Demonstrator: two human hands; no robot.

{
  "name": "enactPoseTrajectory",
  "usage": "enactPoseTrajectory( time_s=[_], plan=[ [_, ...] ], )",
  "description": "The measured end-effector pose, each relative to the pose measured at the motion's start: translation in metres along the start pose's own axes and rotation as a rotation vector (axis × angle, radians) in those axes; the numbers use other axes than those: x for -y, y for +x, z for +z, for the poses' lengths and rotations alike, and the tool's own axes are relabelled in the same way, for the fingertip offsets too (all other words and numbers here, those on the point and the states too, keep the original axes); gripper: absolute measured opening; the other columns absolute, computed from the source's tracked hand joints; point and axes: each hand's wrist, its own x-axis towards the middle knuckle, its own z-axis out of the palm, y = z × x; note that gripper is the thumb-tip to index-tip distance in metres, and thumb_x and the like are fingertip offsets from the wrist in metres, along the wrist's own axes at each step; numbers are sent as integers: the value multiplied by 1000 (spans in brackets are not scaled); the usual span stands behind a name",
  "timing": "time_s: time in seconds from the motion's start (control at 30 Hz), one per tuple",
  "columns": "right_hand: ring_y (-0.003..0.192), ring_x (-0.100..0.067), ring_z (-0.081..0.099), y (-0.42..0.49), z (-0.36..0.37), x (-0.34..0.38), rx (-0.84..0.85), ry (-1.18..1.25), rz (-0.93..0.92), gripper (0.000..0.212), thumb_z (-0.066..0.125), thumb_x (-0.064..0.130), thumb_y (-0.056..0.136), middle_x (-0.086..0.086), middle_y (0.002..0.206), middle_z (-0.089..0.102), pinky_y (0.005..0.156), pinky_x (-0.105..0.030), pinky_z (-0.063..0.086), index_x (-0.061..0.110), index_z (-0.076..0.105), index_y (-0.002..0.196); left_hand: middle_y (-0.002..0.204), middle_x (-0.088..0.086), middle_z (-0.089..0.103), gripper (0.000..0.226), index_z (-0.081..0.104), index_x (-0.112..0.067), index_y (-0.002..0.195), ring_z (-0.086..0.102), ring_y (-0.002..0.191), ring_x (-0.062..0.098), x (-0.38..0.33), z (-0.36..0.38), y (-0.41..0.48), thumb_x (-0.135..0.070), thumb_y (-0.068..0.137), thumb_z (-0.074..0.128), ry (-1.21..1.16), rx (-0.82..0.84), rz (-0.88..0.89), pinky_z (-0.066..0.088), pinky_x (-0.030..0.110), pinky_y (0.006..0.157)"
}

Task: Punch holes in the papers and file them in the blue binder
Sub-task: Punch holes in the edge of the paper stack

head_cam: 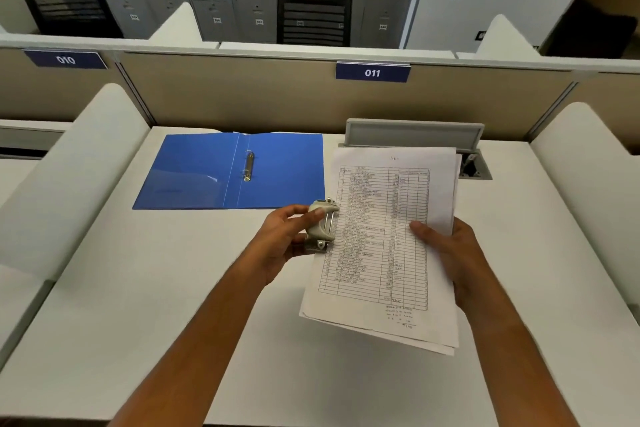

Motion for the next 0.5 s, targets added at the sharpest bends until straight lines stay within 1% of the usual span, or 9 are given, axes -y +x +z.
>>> enactPoseTrajectory(
  time_s=[0.2, 0.37, 0.5],
  plan=[
    [100, -32, 82, -1, 4, 1, -32, -5, -14, 32, 77, 12, 96, -10, 113, 83, 85, -48, 68, 10, 73, 128, 102, 14, 79, 61, 64, -6, 129, 79, 88, 32, 0, 0, 0, -36, 79, 82, -41, 3, 6, 67, 38, 75],
    [100, -32, 82, -5, 6, -1, -17, 3, -10, 32, 77, 12, 97, -11, 114, 83, 83, -46, 68, 10, 73, 129, 101, 14, 78, 57, 64, -3, 129, 79, 86, 32, -1, -2, -4, -34, 83, 81, -31, 15, 10, 67, 39, 77],
    [105, -32, 81, -5, 5, -3, -21, -7, -16, 38, 78, 12, 95, -10, 117, 82, 88, -47, 66, 9, 72, 132, 99, 12, 77, 45, 67, -5, 125, 78, 82, 30, -3, -2, -7, -31, 90, 77, -9, 8, 21, 66, 36, 71]
  ],
)
